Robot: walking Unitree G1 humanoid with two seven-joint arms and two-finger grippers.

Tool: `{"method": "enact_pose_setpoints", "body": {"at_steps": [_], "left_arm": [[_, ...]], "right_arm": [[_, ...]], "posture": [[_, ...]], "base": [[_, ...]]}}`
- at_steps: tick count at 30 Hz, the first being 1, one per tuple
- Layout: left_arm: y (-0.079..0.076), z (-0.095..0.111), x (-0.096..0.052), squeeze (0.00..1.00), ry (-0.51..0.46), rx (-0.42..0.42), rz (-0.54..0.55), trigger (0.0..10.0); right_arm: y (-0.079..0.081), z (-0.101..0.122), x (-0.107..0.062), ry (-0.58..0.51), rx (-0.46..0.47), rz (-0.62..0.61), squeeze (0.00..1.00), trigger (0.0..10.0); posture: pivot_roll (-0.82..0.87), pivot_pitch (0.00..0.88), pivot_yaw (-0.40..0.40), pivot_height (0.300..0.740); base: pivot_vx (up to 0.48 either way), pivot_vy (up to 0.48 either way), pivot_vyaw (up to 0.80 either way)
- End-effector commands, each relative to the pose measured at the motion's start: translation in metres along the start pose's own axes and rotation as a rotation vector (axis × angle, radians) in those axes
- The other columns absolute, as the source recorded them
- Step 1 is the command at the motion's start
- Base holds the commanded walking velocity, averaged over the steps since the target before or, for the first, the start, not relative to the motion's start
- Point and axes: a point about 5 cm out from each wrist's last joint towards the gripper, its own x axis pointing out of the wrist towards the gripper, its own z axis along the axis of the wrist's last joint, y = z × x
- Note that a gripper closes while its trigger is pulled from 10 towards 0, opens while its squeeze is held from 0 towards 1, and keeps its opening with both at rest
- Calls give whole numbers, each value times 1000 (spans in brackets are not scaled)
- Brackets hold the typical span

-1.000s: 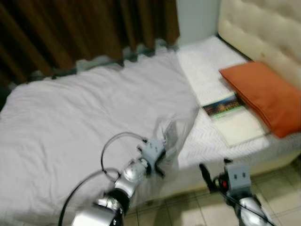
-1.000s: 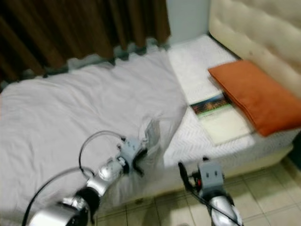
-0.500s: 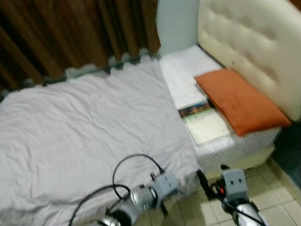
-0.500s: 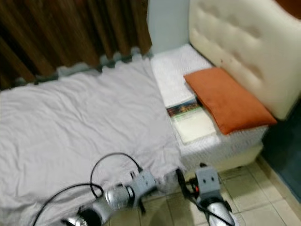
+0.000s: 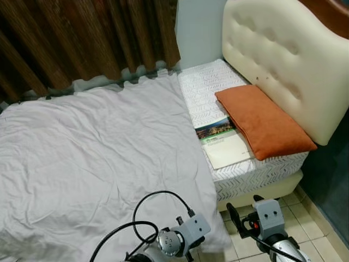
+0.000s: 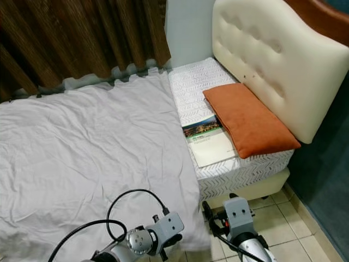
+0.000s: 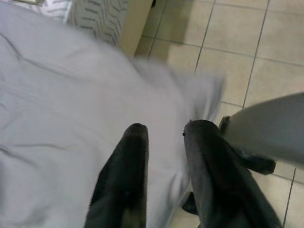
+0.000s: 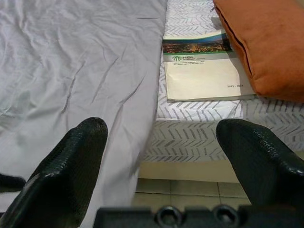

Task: Clean up the room

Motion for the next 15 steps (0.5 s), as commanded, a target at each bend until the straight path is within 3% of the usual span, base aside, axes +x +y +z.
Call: {"method": "enact_pose_setpoints", "body": {"at_steps": [1,5,7,9,10,11,12,13,15], "left_arm": [[-11,32,10,1000,-103,-61,-27,10000],[0,28,6,1000,-123,-152,-3,10000],[29,30,-3,1000,-210,-278,108,10000],[69,35,-24,1000,-374,-324,275,10000],[69,35,-24,1000,-374,-324,275,10000],[84,34,-36,1000,-432,-341,335,10000],[103,32,-59,1000,-518,-403,431,10000],[103,32,-59,1000,-518,-403,431,10000],[113,30,-86,1000,-590,-453,522,10000]], "right_arm": [[3,-2,3,11,-8,18,0,10000],[1,-1,5,0,-3,0,0,10000],[-4,4,7,-35,8,-38,0,10000],[-12,14,10,-82,43,-128,0,10000],[-12,14,10,-82,43,-128,0,10000],[-15,18,10,-109,66,-164,0,10000],[-19,25,8,-157,103,-214,0,10000],[-19,25,8,-157,103,-214,0,10000],[-23,30,2,-201,136,-260,0,10000]], "posture": [[-346,69,134,740],[-328,58,139,740],[-305,38,146,740],[-280,18,151,740],[-280,18,151,740],[-256,2,151,740],[-228,0,145,740],[-228,0,145,740],[-213,0,143,740]], "base": [[0,0,0],[0,0,0],[0,0,0],[0,0,0],[0,0,0],[0,0,0],[0,0,0],[0,0,0],[0,0,0]]}}
